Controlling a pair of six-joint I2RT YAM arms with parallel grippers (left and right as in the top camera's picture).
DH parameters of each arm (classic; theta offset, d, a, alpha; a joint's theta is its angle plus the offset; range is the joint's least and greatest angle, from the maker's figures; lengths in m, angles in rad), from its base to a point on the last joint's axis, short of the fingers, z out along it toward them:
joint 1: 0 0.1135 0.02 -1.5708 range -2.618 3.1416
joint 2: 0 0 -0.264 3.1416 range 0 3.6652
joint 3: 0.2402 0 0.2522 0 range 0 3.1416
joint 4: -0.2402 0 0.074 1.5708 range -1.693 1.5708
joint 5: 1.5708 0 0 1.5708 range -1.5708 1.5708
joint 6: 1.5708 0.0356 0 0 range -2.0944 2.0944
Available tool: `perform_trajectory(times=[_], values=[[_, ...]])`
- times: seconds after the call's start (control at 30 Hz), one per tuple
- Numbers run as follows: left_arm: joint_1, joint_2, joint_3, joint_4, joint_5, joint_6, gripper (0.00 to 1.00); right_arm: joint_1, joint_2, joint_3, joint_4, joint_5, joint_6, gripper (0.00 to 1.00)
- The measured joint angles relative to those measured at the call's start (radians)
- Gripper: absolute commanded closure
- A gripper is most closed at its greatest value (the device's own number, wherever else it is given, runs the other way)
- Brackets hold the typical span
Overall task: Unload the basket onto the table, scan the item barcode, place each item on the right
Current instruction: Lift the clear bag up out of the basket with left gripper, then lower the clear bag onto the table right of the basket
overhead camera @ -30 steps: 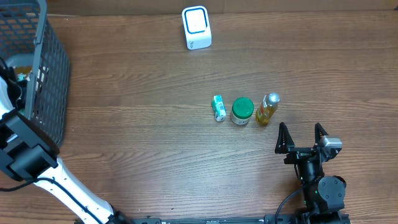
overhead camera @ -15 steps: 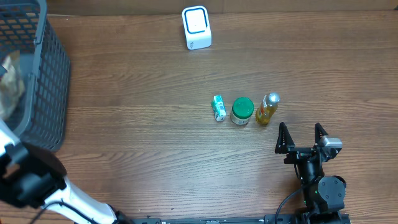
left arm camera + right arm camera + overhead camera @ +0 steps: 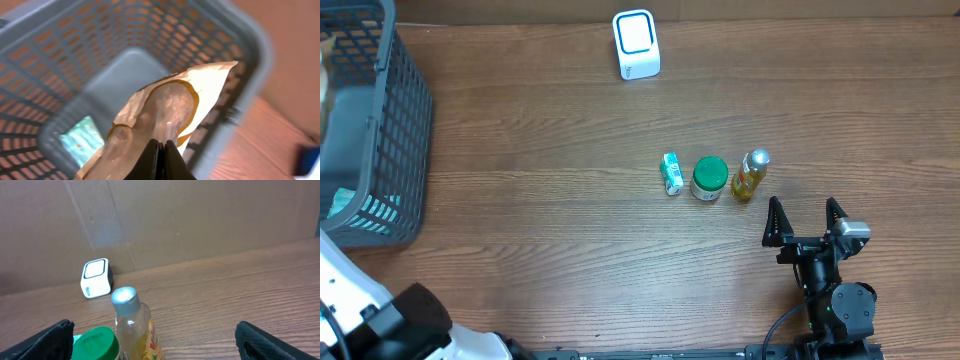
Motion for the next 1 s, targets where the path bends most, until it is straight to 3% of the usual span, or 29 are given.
perform_trajectory(times=[0.4,0.57,1.0], values=[[-0.196,-0.206,0.005,-0.11,0.084,-0.024,0.96,0.0,0.0,0.0,0.0,0.0,0.0,0.0],[-0.309,-0.211,0.005,-0.187,0.092,-0.024,0.96,0.0,0.0,0.0,0.0,0.0,0.0,0.0],[-0.575,-0.203,-0.167,-0.182,0.05,-0.024,0.96,0.0,0.0,0.0,-0.001,0.0,0.0,0.0]])
